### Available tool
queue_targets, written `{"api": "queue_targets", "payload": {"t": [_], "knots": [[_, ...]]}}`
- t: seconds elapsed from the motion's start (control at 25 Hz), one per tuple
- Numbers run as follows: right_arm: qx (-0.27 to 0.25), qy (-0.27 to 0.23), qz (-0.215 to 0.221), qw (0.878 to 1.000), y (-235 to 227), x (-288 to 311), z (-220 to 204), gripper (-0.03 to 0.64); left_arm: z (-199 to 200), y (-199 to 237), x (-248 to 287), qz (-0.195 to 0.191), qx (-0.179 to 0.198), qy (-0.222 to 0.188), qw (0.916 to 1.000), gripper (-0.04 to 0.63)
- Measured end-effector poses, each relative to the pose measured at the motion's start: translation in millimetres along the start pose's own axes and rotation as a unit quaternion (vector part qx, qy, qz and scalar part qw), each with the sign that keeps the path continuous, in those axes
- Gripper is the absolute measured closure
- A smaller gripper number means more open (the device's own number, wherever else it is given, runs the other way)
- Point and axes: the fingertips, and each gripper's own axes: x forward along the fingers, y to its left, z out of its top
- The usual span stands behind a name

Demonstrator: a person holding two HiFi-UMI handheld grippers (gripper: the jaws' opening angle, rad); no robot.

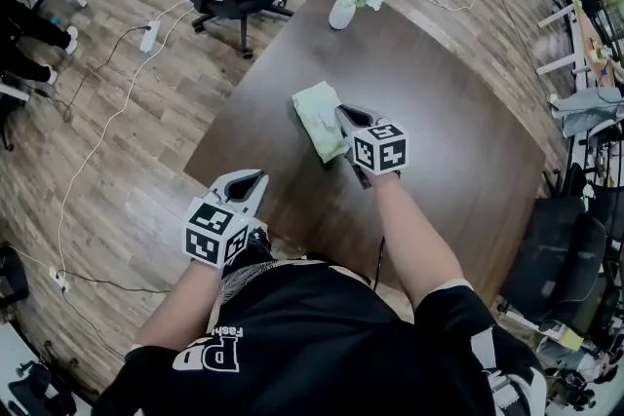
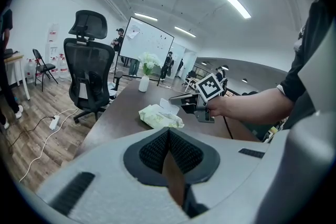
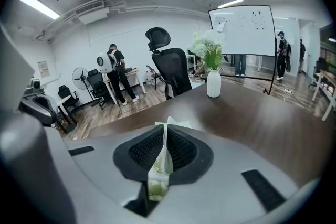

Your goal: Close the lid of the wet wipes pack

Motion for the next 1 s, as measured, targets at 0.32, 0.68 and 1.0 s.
{"api": "queue_targets", "payload": {"t": [0.32, 0.68, 1.0], "knots": [[-0.052, 0.021, 0.012, 0.998, 18.5, 12.2, -11.3, 0.586, -9.5, -4.0, -3.7, 0.004, -0.005, 0.002, 1.0000, 0.578], [-0.087, 0.045, 0.028, 0.995, 32.2, 24.1, -27.2, 0.577, -13.2, -5.2, -5.5, 0.006, -0.008, 0.002, 0.9999, 0.578], [-0.106, 0.066, 0.028, 0.992, 35.5, 36.0, -41.5, 0.575, -17.1, -3.0, -4.1, 0.010, -0.012, 0.004, 0.9999, 0.578]]}}
